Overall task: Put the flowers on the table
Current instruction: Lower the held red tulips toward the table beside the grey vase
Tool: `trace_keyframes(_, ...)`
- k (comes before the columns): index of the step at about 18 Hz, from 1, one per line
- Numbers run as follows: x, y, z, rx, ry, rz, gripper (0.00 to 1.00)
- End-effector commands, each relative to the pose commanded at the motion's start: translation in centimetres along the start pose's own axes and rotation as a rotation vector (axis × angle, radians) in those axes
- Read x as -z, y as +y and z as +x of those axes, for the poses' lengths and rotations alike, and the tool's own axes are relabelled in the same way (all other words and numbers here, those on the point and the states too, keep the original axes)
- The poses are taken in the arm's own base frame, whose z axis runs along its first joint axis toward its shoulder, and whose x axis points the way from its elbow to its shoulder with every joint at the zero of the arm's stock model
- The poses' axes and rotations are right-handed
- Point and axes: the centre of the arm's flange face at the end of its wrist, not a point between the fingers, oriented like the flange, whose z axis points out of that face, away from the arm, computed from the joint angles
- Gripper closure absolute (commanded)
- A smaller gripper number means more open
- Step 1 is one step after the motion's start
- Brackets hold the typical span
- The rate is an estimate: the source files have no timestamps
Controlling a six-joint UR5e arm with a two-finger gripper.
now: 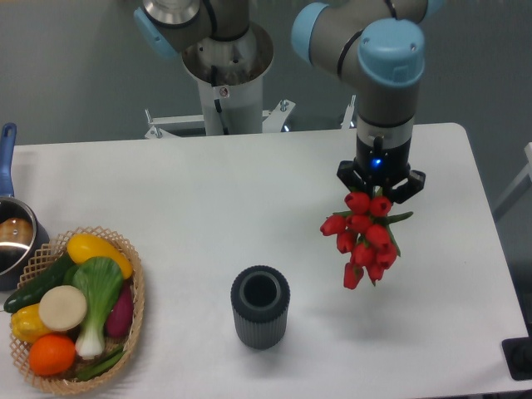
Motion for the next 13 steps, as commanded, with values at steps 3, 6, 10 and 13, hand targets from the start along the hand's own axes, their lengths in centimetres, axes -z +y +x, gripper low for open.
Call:
trace_keyframes(3,-1.9,-1.0,1.0,-0.005,0.024,-0.024,1.0)
trace_keyframes(6,-3.9,-1.4,1.4,0.001,0.051,-0.042,0.88)
trace_keyframes(10,-5.4,-1.5,1.6,-0.011,0.088,-0.05,0.38)
trace_keyframes(13,-6.2,-1.3,2.2,-0.007,0.091,-0.055,0.0)
